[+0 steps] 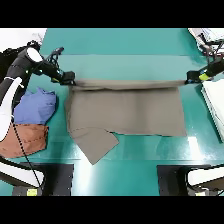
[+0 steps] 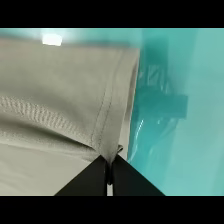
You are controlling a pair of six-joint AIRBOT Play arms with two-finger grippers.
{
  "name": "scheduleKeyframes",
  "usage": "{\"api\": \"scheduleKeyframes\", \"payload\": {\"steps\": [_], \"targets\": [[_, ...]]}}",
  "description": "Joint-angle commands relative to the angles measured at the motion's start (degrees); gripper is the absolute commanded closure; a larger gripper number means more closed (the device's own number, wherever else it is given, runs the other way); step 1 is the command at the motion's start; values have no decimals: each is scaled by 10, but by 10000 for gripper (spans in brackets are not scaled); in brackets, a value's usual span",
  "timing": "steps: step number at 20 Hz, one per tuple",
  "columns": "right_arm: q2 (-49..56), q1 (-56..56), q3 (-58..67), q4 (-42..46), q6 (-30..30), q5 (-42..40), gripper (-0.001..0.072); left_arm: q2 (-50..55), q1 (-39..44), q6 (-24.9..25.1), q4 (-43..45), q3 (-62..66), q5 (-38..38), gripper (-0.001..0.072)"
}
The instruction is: Fold the shirts.
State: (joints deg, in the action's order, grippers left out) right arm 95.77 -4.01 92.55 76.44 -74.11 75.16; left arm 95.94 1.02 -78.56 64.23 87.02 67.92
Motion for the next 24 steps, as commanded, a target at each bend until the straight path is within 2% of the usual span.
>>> {"api": "scheduleKeyframes", "payload": {"steps": [1,3,4,5,6,7,10,14,19,24], "targets": [[-19,7,-88,-4,0,-36,698,1,-2,7,5,-61,-14,678],[-20,7,-108,-24,0,-32,697,1,-2,-16,6,-74,-17,664],[-20,7,-111,-49,0,-31,682,1,-2,-27,5,-72,-12,403],[-20,6,-111,-67,0,-31,504,0,-2,-34,6,-67,1,183],[-24,5,-110,-84,0,-27,292,-3,-2,-40,6,-62,16,222],[-31,5,-111,-90,0,-16,274,-17,-2,-40,11,-62,28,223],[-73,-4,-116,-88,3,25,274,-91,-2,-44,59,-91,59,224],[-177,-35,-196,-90,6,9,274,-242,0,-68,64,-257,78,223],[-285,-70,-297,-90,7,-30,274,-415,-1,-98,-1,-500,62,223],[-329,-78,-324,-90,7,-31,274,-460,0,-90,-111,-616,25,223]]}}
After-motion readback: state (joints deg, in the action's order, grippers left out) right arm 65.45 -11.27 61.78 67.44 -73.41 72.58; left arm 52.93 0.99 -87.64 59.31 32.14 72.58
